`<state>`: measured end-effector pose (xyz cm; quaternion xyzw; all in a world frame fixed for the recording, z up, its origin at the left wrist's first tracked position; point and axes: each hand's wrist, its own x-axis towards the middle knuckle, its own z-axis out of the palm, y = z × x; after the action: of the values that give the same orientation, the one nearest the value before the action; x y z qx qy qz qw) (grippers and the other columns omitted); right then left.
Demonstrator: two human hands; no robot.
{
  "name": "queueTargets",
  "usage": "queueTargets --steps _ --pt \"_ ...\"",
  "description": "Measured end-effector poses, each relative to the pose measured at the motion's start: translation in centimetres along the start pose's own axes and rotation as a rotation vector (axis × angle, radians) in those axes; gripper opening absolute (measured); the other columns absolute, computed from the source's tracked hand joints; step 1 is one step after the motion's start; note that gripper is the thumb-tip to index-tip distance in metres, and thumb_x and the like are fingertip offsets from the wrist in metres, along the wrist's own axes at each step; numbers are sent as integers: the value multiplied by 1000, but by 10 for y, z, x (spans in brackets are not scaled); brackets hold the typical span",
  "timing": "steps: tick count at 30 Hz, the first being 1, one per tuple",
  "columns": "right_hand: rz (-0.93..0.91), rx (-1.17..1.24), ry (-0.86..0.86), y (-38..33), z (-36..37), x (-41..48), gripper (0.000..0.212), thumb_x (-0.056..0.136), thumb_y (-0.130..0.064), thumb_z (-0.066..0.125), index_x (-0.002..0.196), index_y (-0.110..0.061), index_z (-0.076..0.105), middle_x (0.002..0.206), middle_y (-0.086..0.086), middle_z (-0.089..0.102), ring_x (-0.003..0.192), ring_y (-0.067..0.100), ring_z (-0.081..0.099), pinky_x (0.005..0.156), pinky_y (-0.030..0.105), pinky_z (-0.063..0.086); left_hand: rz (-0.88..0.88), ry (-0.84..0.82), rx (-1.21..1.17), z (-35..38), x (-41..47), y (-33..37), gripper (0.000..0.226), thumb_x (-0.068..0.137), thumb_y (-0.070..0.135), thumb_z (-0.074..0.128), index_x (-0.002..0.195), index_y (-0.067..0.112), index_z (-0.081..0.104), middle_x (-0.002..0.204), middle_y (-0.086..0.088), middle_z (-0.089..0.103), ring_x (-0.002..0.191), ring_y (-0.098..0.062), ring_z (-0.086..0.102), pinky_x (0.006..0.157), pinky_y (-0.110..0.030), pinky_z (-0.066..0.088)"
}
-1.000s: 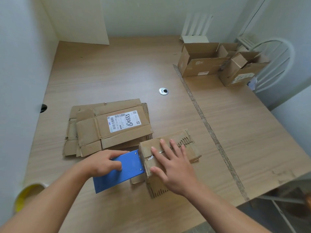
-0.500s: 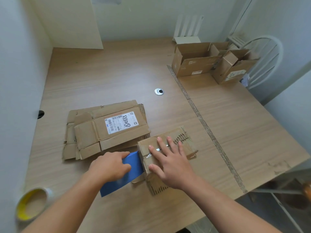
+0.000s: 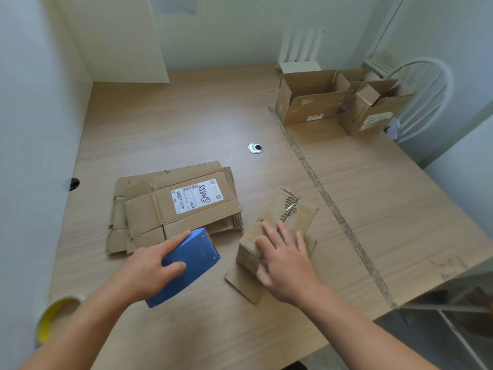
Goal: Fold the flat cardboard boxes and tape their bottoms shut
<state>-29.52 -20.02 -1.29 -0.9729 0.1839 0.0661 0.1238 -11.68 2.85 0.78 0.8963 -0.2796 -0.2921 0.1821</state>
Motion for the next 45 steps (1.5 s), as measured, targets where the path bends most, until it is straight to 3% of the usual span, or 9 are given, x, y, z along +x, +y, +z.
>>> queueTargets --steps 6,12,16,21,27,31,33,40,45 --pt "-102 10 80 6 14 6 25 80 -33 63 101 -21 56 145 1 51 138 41 43 102 72 35 168 47 -15 -3 -3 12 65 92 41 58 126 80 18 101 10 67 75 -8 59 73 -30 53" --pt "-265 82 -41 32 -11 17 29 94 -21 62 122 -19 55 164 -13 18 152 18 -4 117 39 -14 387 149 23 -7 -3 11 67 82 58 46 133 78 8 123 11 62 102 -19 59 87 -34 48" --pt "-244 135 -54 47 -17 10 29 95 -23 62 124 -23 58 163 -17 18 148 12 -14 124 44 -4 587 257 208 -7 -5 10 66 87 56 41 146 63 13 101 11 61 83 -18 55 70 -33 48" --pt "-225 386 131 32 -30 2 49 91 -59 43 123 -27 61 156 -21 26 151 6 -12 124 38 9 758 378 291 -4 -6 14 55 100 51 35 153 42 22 85 8 52 73 -17 49 69 -27 38" --pt "-160 724 116 -2 -57 5 56 91 -44 64 143 -41 42 155 -19 32 152 5 3 120 33 14 872 392 296 -7 -12 26 50 101 45 40 150 35 34 91 9 53 79 -15 51 73 -28 40" --pt "-125 797 135 -8 -54 10 6 94 -30 67 95 -36 67 146 -14 47 150 8 18 121 38 19 884 356 303 -9 -14 36 50 100 45 40 149 35 36 90 10 52 78 -14 49 73 -26 39" --pt "-112 827 168 -6 -52 8 23 93 -27 68 77 -42 60 138 -16 52 148 9 24 120 40 21 859 307 301 -8 -14 38 53 100 49 38 152 40 30 91 10 57 79 -14 51 72 -26 40" --pt "40 821 176 20 -49 -15 25 92 -23 70 69 -27 60 130 -10 56 136 6 38 110 28 27 707 28 115 -14 -11 50 64 87 56 46 144 65 18 137 29 52 119 -8 56 95 -37 50" --pt "161 848 179 42 -53 -38 22 92 -20 70 70 -18 64 119 -9 55 114 1 52 90 5 31 664 -178 128 -33 -2 49 63 83 61 46 140 70 20 140 46 36 125 6 49 100 -25 43"
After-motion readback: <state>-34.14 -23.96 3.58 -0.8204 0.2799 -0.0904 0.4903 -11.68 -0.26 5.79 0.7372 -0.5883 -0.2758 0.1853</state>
